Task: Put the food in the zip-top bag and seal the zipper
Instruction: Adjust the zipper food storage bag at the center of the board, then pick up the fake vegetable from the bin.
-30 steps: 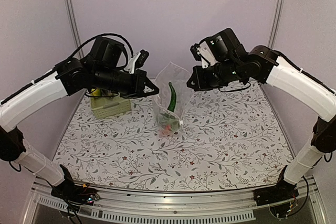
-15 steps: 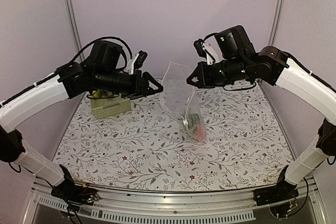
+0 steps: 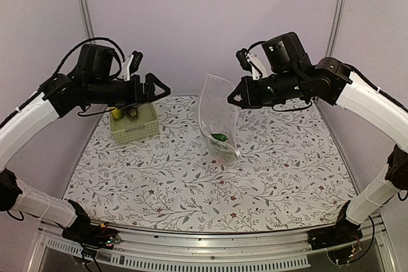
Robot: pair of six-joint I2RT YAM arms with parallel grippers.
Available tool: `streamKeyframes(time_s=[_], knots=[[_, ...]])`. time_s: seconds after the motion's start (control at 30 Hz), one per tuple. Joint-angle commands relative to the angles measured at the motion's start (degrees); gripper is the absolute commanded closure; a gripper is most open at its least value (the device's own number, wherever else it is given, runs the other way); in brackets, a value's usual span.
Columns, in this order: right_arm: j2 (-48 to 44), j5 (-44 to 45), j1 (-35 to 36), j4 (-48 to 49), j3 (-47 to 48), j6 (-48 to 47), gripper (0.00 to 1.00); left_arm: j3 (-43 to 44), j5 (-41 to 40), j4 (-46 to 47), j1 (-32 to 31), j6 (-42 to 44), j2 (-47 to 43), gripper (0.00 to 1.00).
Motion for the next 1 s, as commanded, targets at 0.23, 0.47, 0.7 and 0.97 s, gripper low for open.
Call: streamKeyframes(time_s=[0.23,0.47,0.7,0.97], knots=[[-2.38,-1.49,-0.17,1.38,-1.47,-1.14,1.00,-1.89,-9.31,-3.64,20.31,8.67,6.69,0.00],[-2.67,-1.58,-0.15,1.43,-1.53,-1.21,1.00,0.89,-15.55,3.86,25.78,6.81,20.07,0.01],[-2.21,-2.06,-0.14,2.00,-1.66,-1.04,1.00,7.83,-18.41,8.21,27.90,5.05,34.20,0.01],[-1.43,-3.44,-0.13,2.33,-1.48,-0.86,1.00,14.15,-21.43,10.26,28.60,4.39,45.56,0.04]])
